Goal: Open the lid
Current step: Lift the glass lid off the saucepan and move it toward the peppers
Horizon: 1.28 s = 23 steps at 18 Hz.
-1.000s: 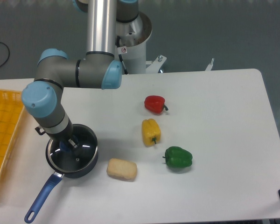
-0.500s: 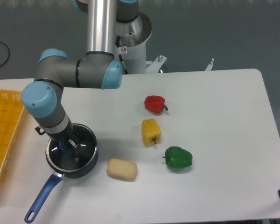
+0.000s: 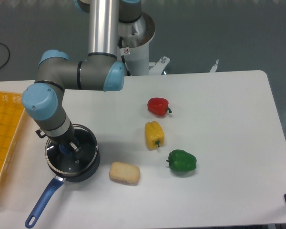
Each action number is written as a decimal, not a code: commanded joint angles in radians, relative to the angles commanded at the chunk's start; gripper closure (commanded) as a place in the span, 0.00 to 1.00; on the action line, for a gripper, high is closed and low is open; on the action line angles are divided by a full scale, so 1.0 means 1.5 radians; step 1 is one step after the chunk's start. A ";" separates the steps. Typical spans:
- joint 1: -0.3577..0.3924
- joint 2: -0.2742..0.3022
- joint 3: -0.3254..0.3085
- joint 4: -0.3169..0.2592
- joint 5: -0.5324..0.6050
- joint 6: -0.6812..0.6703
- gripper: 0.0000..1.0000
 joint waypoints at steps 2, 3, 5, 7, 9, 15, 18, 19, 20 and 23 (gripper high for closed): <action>0.000 0.003 -0.001 0.000 -0.002 0.001 0.40; 0.000 0.004 -0.001 0.000 -0.003 0.001 0.40; 0.000 0.005 -0.001 0.000 -0.003 0.002 0.41; 0.001 0.006 -0.001 0.000 -0.003 0.003 0.41; 0.002 0.007 -0.001 0.000 -0.003 0.003 0.41; 0.017 0.033 -0.003 -0.006 -0.002 0.010 0.42; 0.036 0.050 -0.009 -0.008 -0.002 0.034 0.43; 0.046 0.051 -0.011 -0.008 -0.001 0.049 0.43; 0.053 0.056 -0.011 -0.011 0.000 0.062 0.43; 0.087 0.074 -0.011 -0.028 0.000 0.098 0.43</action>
